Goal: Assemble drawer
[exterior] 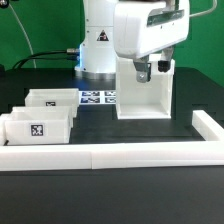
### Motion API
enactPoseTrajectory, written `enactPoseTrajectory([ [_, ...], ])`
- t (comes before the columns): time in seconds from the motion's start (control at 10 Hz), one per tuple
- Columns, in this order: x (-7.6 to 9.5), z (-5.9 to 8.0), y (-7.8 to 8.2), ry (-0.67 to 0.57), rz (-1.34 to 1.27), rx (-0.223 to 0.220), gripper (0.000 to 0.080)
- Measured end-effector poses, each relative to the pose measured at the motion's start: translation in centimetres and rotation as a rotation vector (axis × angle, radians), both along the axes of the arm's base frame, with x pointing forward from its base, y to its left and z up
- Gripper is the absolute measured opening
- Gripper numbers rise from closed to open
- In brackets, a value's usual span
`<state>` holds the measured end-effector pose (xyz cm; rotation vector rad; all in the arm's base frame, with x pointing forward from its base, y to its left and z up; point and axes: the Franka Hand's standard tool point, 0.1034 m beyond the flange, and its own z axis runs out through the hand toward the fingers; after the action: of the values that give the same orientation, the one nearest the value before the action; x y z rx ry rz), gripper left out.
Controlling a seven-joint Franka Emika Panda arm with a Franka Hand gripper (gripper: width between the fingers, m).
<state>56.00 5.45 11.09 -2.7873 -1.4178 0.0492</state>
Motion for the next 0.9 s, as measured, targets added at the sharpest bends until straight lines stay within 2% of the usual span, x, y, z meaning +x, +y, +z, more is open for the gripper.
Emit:
enactPoseTrajectory([
  [0.7,0.0,0.0,0.0,0.001,-0.001,0.0,0.0649],
  [0.8,-0.6,0.0,-0.3,-0.014,-0.069,0.004,0.0649],
  [0.9,-2.1,0.3,-0.4,-0.022,-0.143,0.0,0.0649],
])
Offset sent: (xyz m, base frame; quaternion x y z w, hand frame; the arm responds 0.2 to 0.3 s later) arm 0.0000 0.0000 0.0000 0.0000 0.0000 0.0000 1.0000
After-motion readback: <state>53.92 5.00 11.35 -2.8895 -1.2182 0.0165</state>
